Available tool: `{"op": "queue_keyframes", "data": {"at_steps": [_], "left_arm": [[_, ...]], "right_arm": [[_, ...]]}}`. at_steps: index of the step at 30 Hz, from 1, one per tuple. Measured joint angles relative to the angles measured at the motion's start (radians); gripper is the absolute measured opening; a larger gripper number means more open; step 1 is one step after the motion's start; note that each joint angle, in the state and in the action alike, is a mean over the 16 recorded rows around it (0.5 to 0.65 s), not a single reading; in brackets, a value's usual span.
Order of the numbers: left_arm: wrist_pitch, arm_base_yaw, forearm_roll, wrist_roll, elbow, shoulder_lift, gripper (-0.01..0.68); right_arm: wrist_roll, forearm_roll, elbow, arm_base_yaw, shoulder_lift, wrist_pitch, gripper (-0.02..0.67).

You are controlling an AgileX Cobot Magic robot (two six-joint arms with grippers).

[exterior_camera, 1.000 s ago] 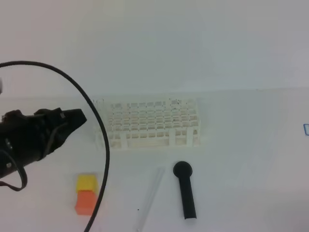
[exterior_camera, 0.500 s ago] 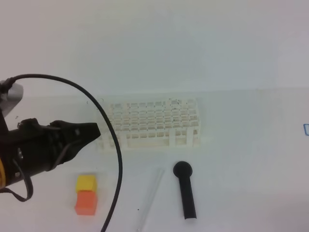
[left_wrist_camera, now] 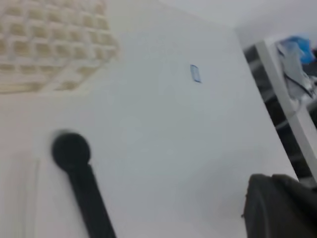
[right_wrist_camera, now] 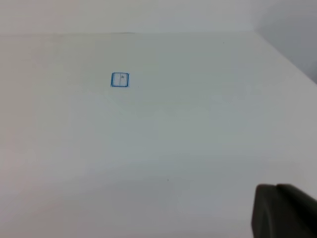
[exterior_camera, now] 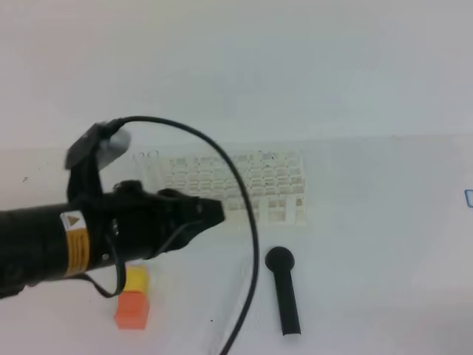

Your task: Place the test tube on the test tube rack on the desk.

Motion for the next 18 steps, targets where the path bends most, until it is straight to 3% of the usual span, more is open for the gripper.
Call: {"op": "queue_keyframes", "data": {"at_steps": [11,18], "left_arm": [[-0.080,0.027,0.001,0.192,-0.144,0.102,-0.001],[-0.088,0.086,0.001,0.194,-0.169,0.126,-0.001]], "right_arm": [[0.000,0.000,0.000,0.000,0.000,-0.001,-0.001],[0.000,0.000,0.000,0.000,0.000,-0.001,-0.001]]}}
